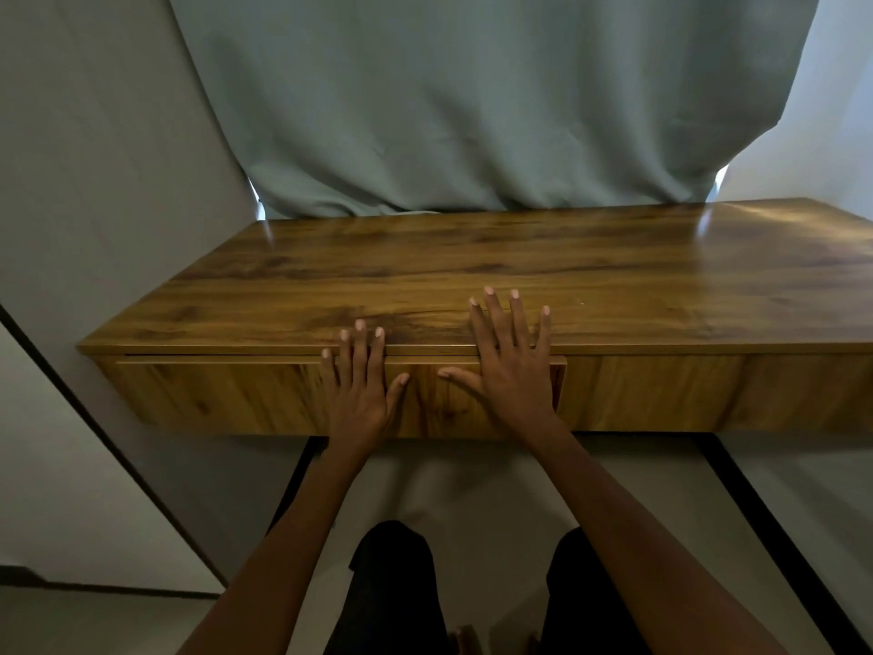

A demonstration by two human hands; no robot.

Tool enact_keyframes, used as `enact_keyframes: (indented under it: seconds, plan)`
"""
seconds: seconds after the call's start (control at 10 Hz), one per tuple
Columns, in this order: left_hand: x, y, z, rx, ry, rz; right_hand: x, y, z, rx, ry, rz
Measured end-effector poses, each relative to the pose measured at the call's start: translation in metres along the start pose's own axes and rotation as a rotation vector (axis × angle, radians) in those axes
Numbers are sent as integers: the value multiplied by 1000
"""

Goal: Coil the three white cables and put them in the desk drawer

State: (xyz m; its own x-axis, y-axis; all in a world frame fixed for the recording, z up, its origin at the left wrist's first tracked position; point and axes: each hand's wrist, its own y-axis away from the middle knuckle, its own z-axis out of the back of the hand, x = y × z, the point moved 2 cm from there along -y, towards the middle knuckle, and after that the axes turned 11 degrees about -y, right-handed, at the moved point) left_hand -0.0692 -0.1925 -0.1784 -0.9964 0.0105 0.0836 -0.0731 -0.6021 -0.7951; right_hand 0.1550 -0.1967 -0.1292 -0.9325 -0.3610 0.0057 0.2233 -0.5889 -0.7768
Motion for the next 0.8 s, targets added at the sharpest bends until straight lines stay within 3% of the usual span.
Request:
enact_keyframes:
  seconds: [0.3,0.4,0.6,0.7,0.8]
  plan:
    - [3,-4,-39,-184,-21,-29,-2,18,-54,-338,60,31]
    - [3,-5,-43,-191,-40,-44,-3,17,-57,-356,71,46]
    - [2,-2,-33,-169,-51,-18,-2,17,-52,-304,83,26]
    - [-4,-2,-13,-109,-3,38,1,20,-40,-170,-3,-23]
    - [-9,-3,1,-87,64,57,6,24,-27,-138,-128,-32]
